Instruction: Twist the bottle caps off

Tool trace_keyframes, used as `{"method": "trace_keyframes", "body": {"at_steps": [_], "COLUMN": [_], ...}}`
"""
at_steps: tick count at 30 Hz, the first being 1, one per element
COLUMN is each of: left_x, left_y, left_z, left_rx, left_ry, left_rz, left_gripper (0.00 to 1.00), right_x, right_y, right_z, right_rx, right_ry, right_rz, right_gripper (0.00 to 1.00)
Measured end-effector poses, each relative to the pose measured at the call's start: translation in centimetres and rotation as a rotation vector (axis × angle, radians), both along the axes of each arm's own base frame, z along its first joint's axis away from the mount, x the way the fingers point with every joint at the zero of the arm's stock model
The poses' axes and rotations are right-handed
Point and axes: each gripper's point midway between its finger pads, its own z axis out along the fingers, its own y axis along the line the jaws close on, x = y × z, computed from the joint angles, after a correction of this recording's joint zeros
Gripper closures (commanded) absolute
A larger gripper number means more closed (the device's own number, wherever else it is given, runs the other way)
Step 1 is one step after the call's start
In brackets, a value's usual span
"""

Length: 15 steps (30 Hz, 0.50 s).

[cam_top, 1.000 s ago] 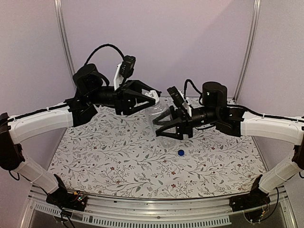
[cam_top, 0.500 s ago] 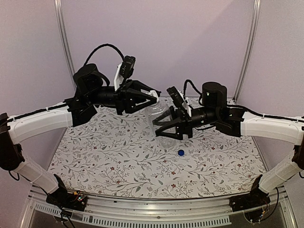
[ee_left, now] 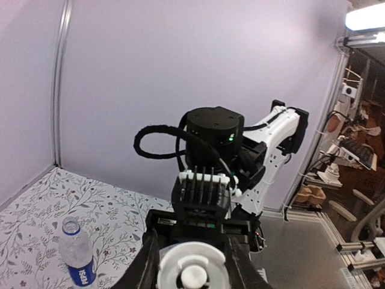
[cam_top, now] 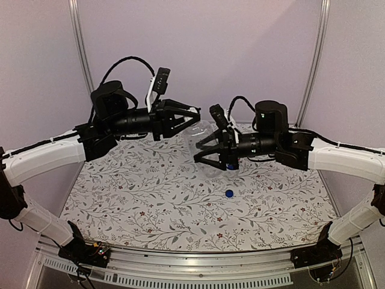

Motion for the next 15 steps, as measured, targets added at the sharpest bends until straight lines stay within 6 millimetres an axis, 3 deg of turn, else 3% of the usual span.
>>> {"method": "trace_keyframes", "body": {"at_steps": [6,14,15], "left_x": [3.0,4.3,4.3], "left_y": [0.2,0.4,0.4], "left_z": [-0.9,-1.5,-1.5], "left_rx": [0.03,0.061,0.062], "left_ry": [0.134,0.193,0.194], "left_rz": [0.277,0.463,0.468], "left_gripper": [1.0,1.0,0.93], "right_x": [2.6,3.7,3.7], "right_y": [-0.4,-0.8,-0.8], "right_z": [-0.6,-1.2,-1.2], "right_rx": [-0.048,-0.083,-0.084], "right_ry": [-0.027,-0.049,-0.051], "right_rz": [-0.151,-0.213,-0.214], "right_gripper": [0.68,0.69,0.69]}}
